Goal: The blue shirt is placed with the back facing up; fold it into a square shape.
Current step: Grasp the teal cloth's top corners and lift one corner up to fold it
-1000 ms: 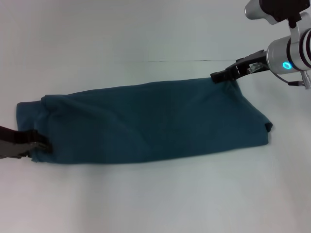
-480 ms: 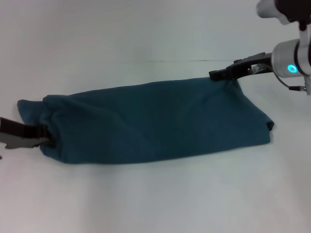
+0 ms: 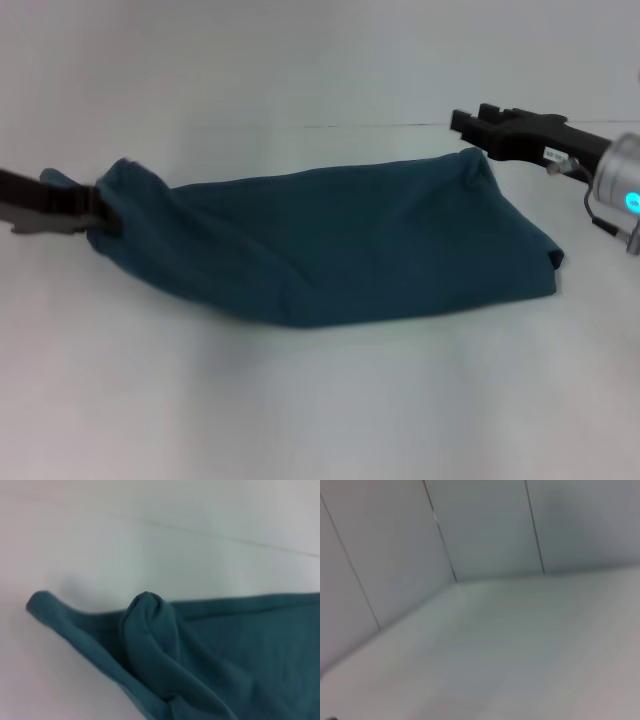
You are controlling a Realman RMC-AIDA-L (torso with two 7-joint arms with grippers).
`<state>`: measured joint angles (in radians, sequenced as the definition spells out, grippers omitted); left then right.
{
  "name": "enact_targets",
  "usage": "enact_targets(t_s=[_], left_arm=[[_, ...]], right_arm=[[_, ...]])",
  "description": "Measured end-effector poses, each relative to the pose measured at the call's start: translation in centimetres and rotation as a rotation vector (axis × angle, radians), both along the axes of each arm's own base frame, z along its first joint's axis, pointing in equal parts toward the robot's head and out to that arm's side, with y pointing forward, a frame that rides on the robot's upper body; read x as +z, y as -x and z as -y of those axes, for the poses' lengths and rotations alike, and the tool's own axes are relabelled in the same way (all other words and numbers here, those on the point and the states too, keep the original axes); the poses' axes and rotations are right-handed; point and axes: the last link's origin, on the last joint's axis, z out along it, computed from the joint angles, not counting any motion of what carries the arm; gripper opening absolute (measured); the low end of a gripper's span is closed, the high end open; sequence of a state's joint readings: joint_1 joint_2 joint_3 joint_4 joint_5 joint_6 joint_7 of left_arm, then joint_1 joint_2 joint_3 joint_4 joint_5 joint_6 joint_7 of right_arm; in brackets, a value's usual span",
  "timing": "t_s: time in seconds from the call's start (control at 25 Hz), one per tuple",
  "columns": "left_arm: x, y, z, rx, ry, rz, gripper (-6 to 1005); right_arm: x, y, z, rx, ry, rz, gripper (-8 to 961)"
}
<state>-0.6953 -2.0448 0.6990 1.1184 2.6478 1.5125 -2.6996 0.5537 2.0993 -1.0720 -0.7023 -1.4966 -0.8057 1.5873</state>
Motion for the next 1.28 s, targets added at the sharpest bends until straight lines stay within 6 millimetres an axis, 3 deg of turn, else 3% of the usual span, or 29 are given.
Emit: enact_targets(t_s=[0.32,0.64,1.28], left_arm=[[2.2,-3.4,-1.8,-0.099,0.014,0.076,119],[3.3,-6.8,-2.9,-0.197,0.024,0.130,119],[4.7,-10.0,-3.5,-0.277,0.083,0.136,118]], right_arm=[[-4.8,-1.3,2.0,0.169,-0.080,0.108,262],[-8.1,1.1,1.1,0.225,0.008,0.195,32],[-12.5,6.5,0.9,0.376,0.245,0.309,-1]])
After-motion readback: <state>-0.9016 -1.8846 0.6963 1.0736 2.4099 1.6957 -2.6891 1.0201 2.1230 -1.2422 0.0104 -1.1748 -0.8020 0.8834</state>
